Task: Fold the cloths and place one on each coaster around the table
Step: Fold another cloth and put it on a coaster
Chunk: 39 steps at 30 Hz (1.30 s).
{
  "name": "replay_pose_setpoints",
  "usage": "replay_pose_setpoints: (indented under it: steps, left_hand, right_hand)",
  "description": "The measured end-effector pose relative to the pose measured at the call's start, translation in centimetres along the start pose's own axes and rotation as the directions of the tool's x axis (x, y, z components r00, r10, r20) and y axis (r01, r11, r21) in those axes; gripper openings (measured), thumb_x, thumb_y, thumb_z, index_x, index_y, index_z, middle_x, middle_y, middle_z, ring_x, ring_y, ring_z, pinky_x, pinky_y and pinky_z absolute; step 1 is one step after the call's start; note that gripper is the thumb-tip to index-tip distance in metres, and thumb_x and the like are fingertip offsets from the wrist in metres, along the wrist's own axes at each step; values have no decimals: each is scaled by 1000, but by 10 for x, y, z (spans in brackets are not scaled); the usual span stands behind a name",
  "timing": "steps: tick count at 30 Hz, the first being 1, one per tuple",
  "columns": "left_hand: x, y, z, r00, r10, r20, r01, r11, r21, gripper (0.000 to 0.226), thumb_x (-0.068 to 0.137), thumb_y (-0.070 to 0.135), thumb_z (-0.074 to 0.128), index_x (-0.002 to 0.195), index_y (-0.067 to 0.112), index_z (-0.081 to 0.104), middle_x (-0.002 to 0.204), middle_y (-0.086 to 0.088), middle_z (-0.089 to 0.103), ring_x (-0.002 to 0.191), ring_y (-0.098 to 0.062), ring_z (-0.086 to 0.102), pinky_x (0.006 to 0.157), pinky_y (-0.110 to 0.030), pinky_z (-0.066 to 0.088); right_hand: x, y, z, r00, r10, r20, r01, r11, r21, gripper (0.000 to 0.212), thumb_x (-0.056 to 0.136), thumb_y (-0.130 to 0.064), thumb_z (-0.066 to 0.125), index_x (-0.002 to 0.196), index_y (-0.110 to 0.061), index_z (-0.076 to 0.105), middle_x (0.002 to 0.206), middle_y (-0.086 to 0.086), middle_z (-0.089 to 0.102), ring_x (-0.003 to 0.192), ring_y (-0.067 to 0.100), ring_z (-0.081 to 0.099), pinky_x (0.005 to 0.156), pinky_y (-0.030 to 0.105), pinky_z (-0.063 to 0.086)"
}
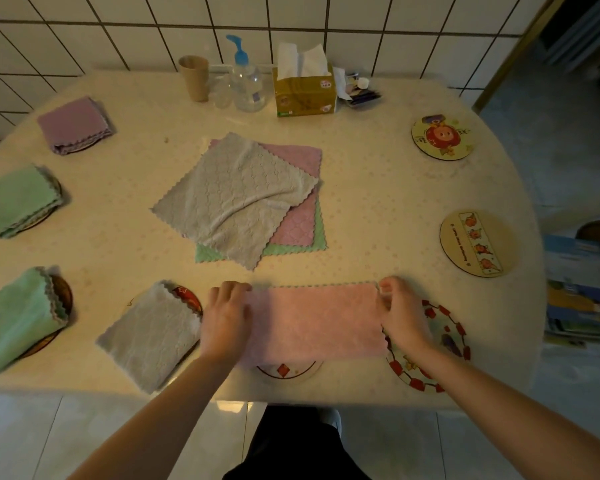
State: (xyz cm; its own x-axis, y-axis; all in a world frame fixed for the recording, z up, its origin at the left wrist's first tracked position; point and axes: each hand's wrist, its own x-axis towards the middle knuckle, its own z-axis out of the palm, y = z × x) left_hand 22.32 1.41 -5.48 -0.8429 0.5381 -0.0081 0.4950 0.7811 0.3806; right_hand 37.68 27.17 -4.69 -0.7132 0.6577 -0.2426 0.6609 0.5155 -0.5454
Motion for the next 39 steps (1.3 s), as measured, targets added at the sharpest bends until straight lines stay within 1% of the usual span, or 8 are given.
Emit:
replay_pose_setpoints:
  steps: [3,7,10,15,20,28,34,39]
  left_hand:
    - [-29,18,11,904,427,23,-422,900,-109,22,83,12,56,104,13,64,109,-3,60,105,-24,52,89,-41,48]
    - [-75,32,39,755,616,223,-617,783,-74,38,95,34,45,127,20,58,139,1,53,132,-20,44,104,-33,39]
    - [-92,22,50,773,529,351,-570,822,16,52,92,37,45,142,25,41,153,3,34,143,-21,28,112,-35,27]
    - [-112,10,43,841,411,352,-462,884,73,54,94,35,38,148,26,31,157,6,23,146,-18,17,113,-36,18]
    - [-123,-12,34,905,247,345,-293,952,86,56,97,42,32,150,27,25,158,11,15,147,-11,9,116,-31,10]
    - [-125,-14,24,944,149,294,-161,987,19,72,92,62,5,148,25,32,156,11,22,146,-15,15,117,-33,19]
    - [-123,-8,25,949,98,299,-123,990,66,61,90,48,24,143,22,42,152,5,35,142,-20,29,114,-38,32]
    - [-118,19,27,979,17,204,-53,983,174,52,85,39,34,133,22,44,140,-1,51,132,-27,44,108,-39,37]
  right_hand:
    - [-33,1,-2,941,-314,122,333,923,-193,31,96,-18,47,126,-15,48,130,-2,44,103,10,54,82,25,52]
    - [-73,18,12,696,-613,373,707,677,-206,56,78,5,52,130,-13,48,133,1,46,122,19,47,96,28,46]
    - [-83,29,19,612,-650,451,790,531,-307,70,65,6,48,133,-9,48,135,5,49,128,22,43,101,33,44]
    - [-87,42,8,647,-595,477,763,515,-391,91,49,11,66,136,-8,46,141,5,47,130,21,44,103,32,41]
    - [-81,31,5,653,-575,492,757,495,-427,90,36,1,79,123,-11,58,125,3,58,114,21,57,88,31,52]
    - [-67,17,23,690,-533,490,716,402,-571,60,57,-11,73,116,-9,59,109,10,57,94,30,54,76,42,53]
    - [-60,10,12,689,-518,506,721,422,-550,72,43,-3,81,112,-9,61,105,9,59,90,29,57,71,40,54]
    - [-55,12,-10,672,-572,471,740,485,-466,59,52,5,74,105,-14,56,100,-1,59,90,20,55,73,31,50]
